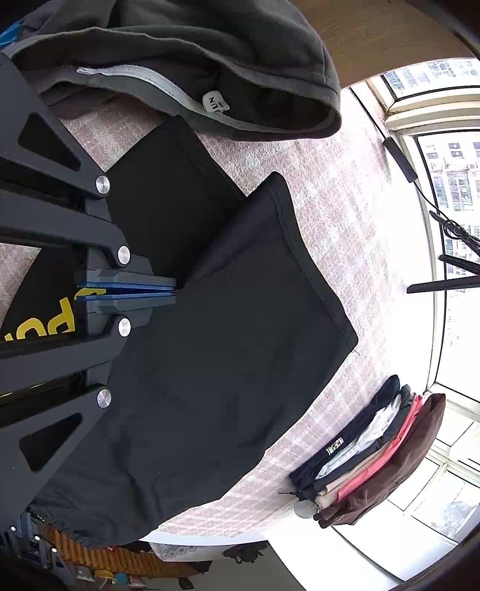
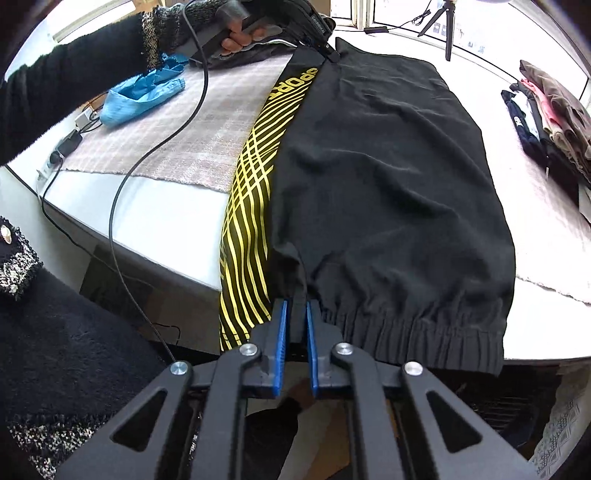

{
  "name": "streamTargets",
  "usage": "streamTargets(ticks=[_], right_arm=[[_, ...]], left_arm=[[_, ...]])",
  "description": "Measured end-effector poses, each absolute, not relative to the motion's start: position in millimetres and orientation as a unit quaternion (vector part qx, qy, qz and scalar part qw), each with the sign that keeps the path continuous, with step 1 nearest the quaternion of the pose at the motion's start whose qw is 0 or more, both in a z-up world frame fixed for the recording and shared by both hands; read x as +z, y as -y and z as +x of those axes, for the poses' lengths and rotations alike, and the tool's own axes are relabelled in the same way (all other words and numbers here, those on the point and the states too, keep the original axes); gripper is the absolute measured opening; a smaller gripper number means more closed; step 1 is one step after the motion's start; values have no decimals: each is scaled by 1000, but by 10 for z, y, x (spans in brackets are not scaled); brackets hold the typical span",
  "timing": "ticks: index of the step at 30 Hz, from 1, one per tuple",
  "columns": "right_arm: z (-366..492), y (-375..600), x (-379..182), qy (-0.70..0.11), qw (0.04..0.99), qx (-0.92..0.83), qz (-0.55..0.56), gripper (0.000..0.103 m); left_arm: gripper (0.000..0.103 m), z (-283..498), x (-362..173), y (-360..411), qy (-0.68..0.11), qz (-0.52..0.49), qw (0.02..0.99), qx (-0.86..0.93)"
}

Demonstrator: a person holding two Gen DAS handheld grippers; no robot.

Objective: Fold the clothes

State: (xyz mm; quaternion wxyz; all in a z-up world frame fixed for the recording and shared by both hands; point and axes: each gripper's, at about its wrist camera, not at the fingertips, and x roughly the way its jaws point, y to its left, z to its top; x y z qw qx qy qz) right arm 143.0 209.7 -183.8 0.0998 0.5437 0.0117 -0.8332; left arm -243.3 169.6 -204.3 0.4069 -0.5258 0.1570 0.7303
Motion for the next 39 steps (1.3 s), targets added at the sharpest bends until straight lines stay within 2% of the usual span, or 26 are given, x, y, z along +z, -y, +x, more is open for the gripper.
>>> streamTargets(ticks=[7, 12, 16, 17, 19, 22, 24, 27, 29, 31, 34, 39], right_arm=[[1547, -2093, -1645, -22, 140, -834, 534, 9], [1591, -2074, -1701, -15, 184, -819, 544, 9], [1557, -1950, -1815, -36, 215, -793, 569, 10], [1554, -1972, -1797, -45, 208, -793, 571, 10], [1549, -2067, -1697, -45, 201, -795, 571, 14], [1564, -2352, -1390, 5, 210, -814, 542, 26], [1589, -2563, -1196, 45, 222, -824, 519, 41], [1650, -2849, -990, 64, 233, -840, 485, 42], [1613, -2984, -932, 42, 220, -856, 466, 42], [1498, -3186, -946, 25, 202, -863, 462, 42], [1270, -3544, -984, 7, 180, -870, 459, 42], [602, -3951, -1128, -3, 162, -876, 455, 42]], left_arm=[[1, -2264, -1856, -1421, -148, -509, 397, 750], [1, -2271, -2041, -1318, -174, -523, 360, 752], [7, -2272, -2040, -1239, -152, -533, 339, 760], [12, -2259, -1988, -1202, -142, -533, 338, 763], [14, -2207, -1857, -1109, -124, -525, 339, 771], [14, -2010, -1614, -993, -99, -518, 342, 778], [14, -1829, -1468, -893, -84, -516, 345, 780], [15, -1529, -1358, -720, -59, -522, 345, 778], [24, -1305, -1333, -649, -36, -532, 340, 775], [28, -1105, -1391, -678, -19, -544, 332, 770], [29, -900, -1557, -840, -17, -560, 305, 770], [33, -822, -1810, -1030, 37, -577, 254, 775]])
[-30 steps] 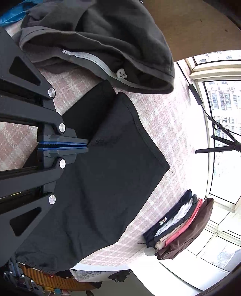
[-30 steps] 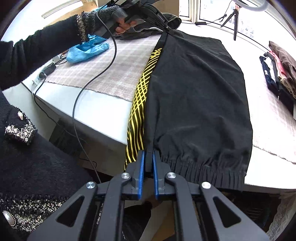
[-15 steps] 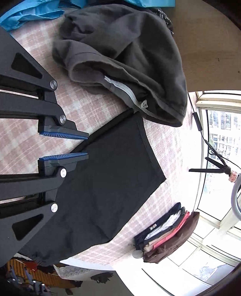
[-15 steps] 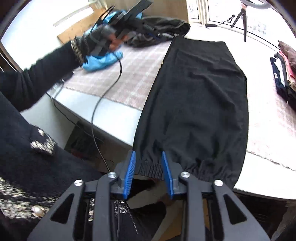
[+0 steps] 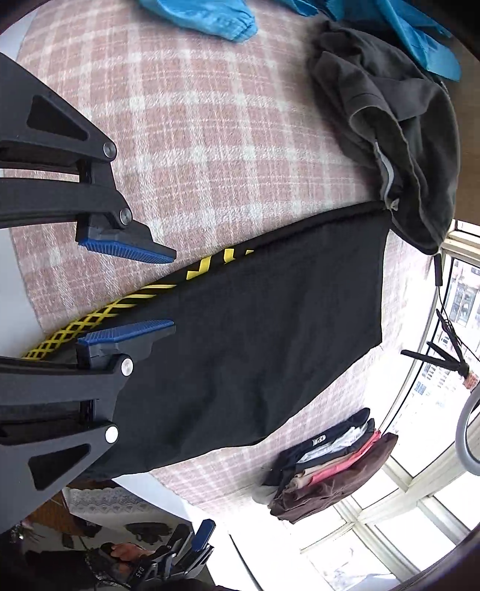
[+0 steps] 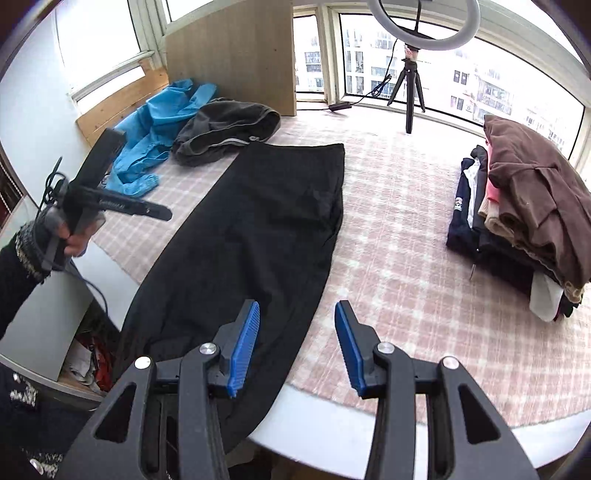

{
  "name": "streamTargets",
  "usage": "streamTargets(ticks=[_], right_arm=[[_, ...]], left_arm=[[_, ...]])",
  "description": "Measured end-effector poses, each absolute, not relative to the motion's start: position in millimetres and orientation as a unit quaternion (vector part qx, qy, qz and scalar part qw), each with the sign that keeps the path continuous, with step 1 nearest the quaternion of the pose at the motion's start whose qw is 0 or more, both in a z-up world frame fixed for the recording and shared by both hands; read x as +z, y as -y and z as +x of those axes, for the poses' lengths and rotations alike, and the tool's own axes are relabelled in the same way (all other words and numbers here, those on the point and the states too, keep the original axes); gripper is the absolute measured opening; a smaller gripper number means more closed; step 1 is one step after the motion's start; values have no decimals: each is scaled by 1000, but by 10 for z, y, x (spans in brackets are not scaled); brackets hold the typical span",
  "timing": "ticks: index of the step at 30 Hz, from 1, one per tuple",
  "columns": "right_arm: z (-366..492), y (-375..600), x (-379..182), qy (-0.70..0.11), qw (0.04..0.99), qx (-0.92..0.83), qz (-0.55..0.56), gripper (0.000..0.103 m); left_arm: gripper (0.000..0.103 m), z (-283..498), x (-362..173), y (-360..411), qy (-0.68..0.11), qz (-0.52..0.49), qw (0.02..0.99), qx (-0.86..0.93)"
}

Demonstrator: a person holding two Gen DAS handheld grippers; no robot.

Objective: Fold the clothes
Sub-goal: 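Grasp the folded shorts edge with both grippers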

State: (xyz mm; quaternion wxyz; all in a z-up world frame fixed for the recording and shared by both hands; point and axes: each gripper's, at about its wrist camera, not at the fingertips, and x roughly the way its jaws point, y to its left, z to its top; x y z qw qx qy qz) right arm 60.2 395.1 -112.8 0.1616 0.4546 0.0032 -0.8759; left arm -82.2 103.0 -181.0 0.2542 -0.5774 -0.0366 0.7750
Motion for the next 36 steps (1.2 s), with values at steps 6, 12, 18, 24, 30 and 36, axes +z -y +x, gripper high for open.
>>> streamTargets(ticks=[6, 12, 18, 24, 30, 36], right_arm=[[-174, -3999, -1504, 15, 180, -849, 496, 42], [-568, -3932, -1844, 67, 193, -822, 531, 43], [-661, -3848, -1972, 50, 208, -810, 546, 45], [-707, -3898, -2018, 58, 207, -808, 549, 46], [-703, -3767, -2012, 31, 210, -815, 539, 48], [-648, -3624, -2017, -3, 235, -818, 525, 20]], left_arm=[[42, -923, -1940, -1137, 57, -589, 223, 775], [42, -1015, -2030, -1172, 53, -597, 210, 772], [42, -1032, -2041, -1203, 40, -593, 219, 774], [40, -1020, -2028, -1181, 38, -591, 204, 780], [28, -962, -2020, -1361, -24, -592, 198, 781], [4, -982, -2052, -1293, -12, -593, 217, 775]])
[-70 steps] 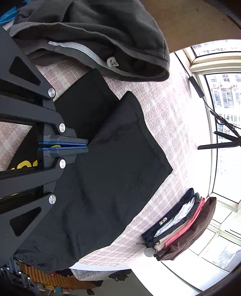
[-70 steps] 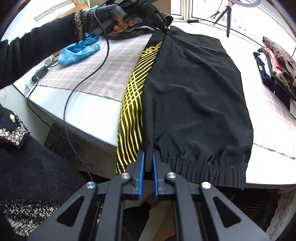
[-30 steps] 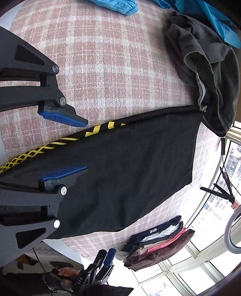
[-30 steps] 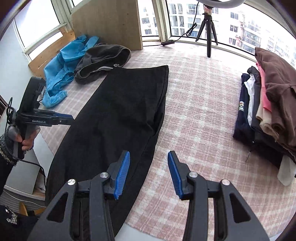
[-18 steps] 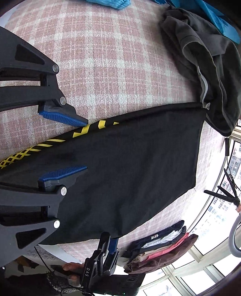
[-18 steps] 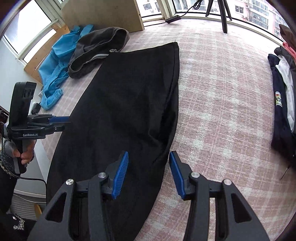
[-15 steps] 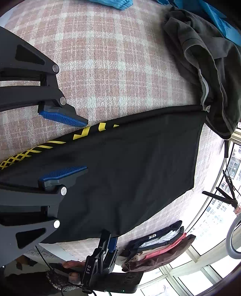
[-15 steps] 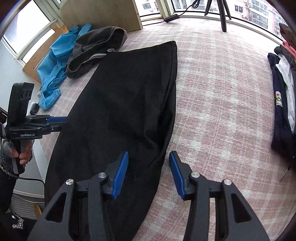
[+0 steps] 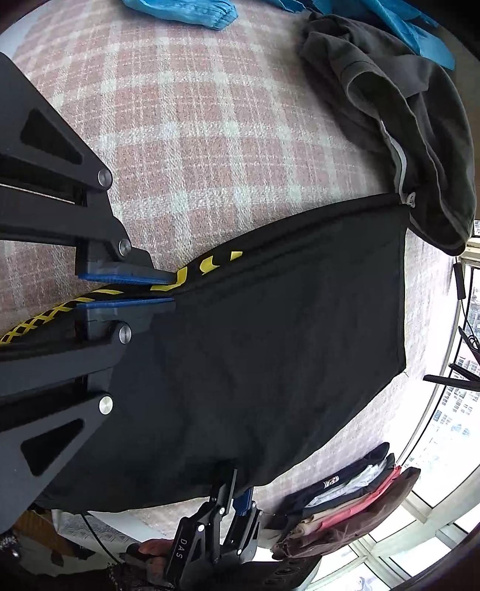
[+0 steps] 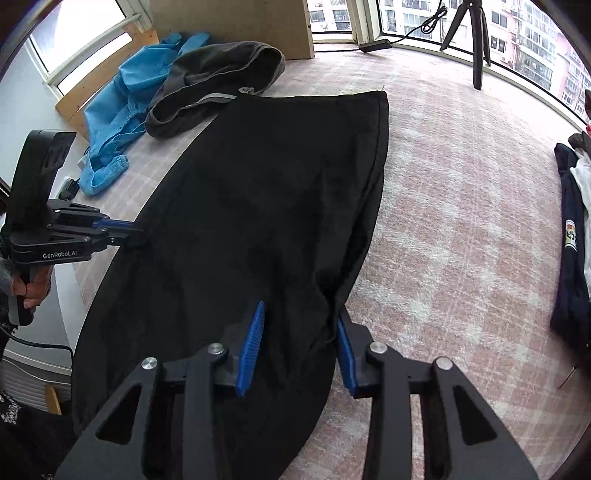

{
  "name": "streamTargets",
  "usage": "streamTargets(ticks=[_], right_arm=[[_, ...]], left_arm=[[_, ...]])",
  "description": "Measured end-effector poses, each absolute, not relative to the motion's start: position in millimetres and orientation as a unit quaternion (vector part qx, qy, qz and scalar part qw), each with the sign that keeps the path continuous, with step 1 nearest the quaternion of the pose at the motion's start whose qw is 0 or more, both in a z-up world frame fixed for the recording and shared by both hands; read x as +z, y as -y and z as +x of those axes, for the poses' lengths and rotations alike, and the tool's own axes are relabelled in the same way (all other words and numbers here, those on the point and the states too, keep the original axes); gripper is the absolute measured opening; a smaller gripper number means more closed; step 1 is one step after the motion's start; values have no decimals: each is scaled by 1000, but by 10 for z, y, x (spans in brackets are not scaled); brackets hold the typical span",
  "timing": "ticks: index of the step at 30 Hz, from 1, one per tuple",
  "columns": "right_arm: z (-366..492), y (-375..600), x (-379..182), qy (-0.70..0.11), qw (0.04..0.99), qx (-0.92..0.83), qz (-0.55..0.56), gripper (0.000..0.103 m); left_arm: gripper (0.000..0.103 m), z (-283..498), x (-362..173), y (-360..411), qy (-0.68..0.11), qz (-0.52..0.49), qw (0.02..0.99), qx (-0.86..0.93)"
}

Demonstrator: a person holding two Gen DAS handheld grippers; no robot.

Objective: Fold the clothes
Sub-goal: 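Grasp the folded shorts edge with both grippers, then lift the folded shorts with both grippers and carry them to the clothes stack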

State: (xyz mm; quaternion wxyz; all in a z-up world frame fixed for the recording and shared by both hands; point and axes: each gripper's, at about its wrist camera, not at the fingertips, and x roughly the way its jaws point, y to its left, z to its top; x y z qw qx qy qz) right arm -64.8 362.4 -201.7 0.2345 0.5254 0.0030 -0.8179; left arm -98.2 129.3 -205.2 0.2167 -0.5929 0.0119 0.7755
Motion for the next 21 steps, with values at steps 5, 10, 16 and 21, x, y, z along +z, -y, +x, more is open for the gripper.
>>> streamTargets(ticks=[5, 10, 16, 21], right_arm=[[-632, -3671, -2022, 49, 259, -816, 515, 9], [-530, -3982, -1645, 182, 290, -820, 458, 8], [-160, -4243, -587, 228, 312, -864, 324, 8], [160, -4179, 52, 161, 275, -914, 252, 8]], left_arm=[[2, -1008, -2074, -1068, 77, -584, 251, 768], [2, -974, -1622, -729, 171, -542, 291, 770], [3, -839, -379, -567, 184, -418, 358, 814], [3, -811, 263, -812, 134, -357, 407, 830]])
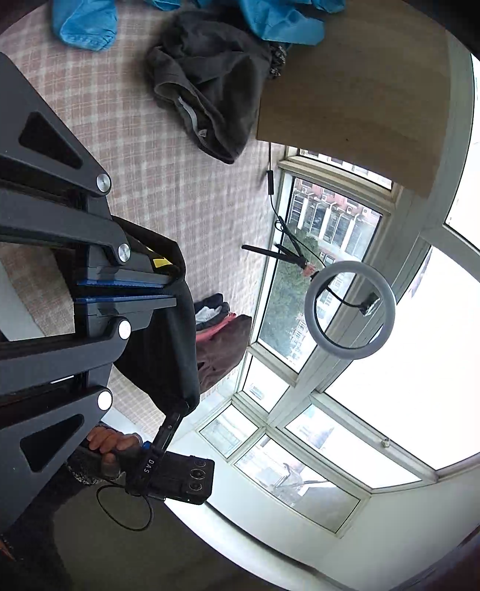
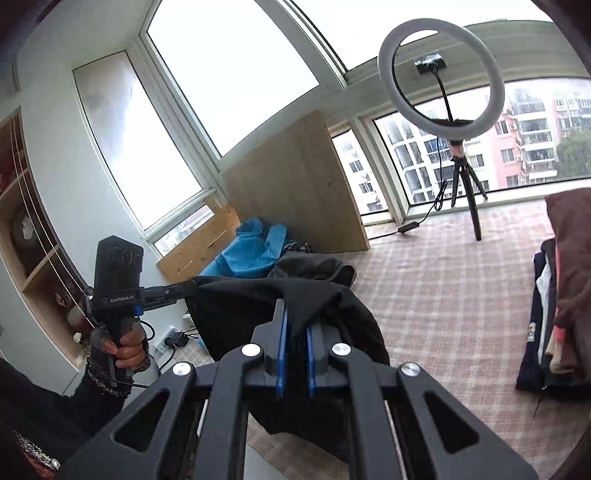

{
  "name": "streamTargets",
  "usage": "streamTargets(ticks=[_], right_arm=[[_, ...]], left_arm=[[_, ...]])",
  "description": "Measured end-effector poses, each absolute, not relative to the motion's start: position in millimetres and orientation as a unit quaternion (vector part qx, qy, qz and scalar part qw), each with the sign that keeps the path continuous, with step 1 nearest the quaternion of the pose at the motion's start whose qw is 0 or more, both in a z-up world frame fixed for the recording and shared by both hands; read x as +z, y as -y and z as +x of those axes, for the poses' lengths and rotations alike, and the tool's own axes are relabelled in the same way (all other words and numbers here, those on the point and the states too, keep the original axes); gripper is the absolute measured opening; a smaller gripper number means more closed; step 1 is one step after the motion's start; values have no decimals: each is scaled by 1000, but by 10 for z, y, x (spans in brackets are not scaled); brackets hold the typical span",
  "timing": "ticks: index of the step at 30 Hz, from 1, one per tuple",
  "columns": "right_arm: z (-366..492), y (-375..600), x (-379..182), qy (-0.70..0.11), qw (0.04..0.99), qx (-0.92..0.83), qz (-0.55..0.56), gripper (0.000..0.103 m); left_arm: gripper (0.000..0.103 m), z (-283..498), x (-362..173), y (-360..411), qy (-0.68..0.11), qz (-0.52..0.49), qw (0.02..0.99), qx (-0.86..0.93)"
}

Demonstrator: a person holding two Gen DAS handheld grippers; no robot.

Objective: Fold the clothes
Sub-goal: 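Lift the folded shorts with both grippers and carry them to the clothes stack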

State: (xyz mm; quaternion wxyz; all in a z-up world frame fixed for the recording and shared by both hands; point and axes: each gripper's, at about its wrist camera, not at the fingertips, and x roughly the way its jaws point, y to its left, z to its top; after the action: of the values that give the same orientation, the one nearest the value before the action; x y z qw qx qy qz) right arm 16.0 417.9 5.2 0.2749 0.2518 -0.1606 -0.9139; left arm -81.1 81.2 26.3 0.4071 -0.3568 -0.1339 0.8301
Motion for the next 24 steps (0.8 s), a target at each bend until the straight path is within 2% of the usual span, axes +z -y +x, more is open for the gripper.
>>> streamTargets(ticks=[6, 9, 13, 19, 24], right_arm=[[592, -4546, 383, 134, 190, -948, 216, 8], [725, -4837, 529, 117, 145, -959, 212, 8], [726, -5305, 693, 85, 79, -969, 217, 8], [364, -6301, 921, 71, 27, -972, 224, 8], [-546, -7292, 745, 91, 6, -959, 268, 8]], left_arm=[[3, -907, 466, -1524, 64, -353, 462, 811], [3, -963, 519, -2084, 2, -356, 480, 802], [3, -1051, 657, -2830, -45, -353, 509, 784], [3, -1441, 862, -3936, -47, -338, 524, 780], [3, -2084, 635, -4895, -75, -347, 483, 800]])
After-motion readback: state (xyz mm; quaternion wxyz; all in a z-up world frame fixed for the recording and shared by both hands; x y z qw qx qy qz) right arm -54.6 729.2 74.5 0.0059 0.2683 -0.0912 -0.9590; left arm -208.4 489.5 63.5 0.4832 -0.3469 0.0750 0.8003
